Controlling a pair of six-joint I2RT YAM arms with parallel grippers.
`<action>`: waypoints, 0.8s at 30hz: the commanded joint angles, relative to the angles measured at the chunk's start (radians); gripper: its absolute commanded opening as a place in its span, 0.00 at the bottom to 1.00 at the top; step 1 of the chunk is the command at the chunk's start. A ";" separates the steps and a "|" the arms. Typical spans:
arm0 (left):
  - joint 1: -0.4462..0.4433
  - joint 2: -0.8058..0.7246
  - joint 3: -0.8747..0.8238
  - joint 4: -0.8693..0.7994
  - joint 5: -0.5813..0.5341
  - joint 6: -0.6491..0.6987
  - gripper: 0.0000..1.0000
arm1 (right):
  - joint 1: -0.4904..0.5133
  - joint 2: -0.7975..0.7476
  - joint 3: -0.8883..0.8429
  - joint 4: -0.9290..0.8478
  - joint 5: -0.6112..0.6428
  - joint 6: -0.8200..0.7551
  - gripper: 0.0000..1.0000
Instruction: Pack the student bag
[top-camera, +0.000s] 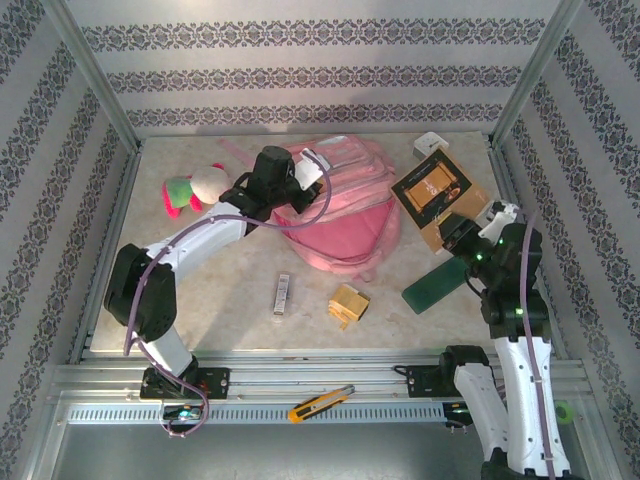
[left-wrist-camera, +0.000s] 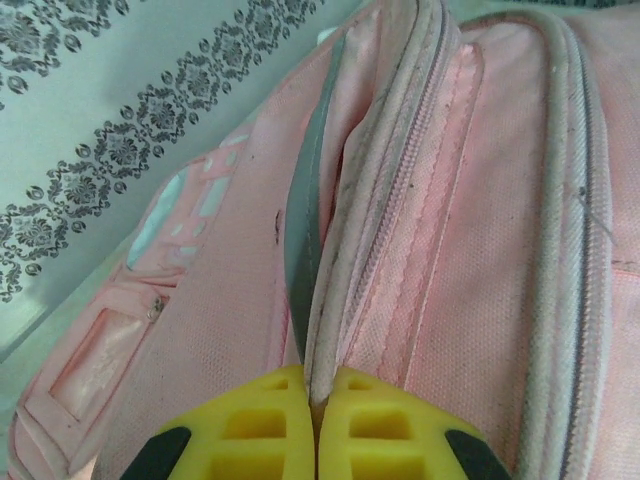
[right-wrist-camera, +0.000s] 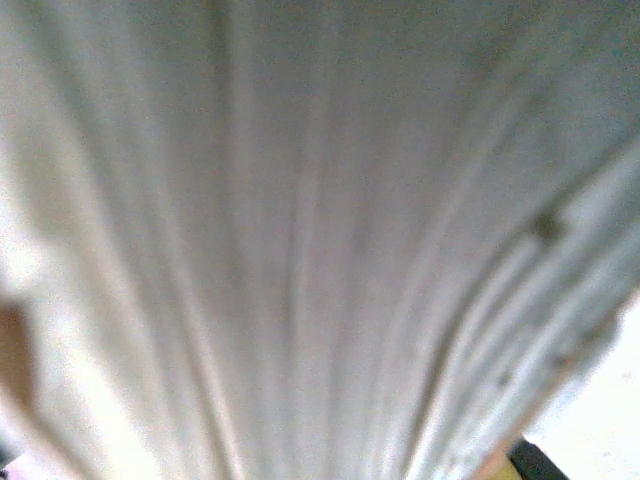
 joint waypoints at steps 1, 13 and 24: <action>-0.002 -0.046 0.081 0.024 0.011 -0.103 0.00 | 0.017 -0.051 -0.072 0.023 -0.080 0.215 0.00; 0.017 -0.032 0.090 0.086 -0.048 -0.257 0.00 | 0.112 -0.138 -0.168 0.018 -0.076 0.385 0.00; 0.024 -0.033 0.103 0.097 -0.048 -0.334 0.00 | 0.571 0.159 -0.286 0.618 0.369 0.516 0.00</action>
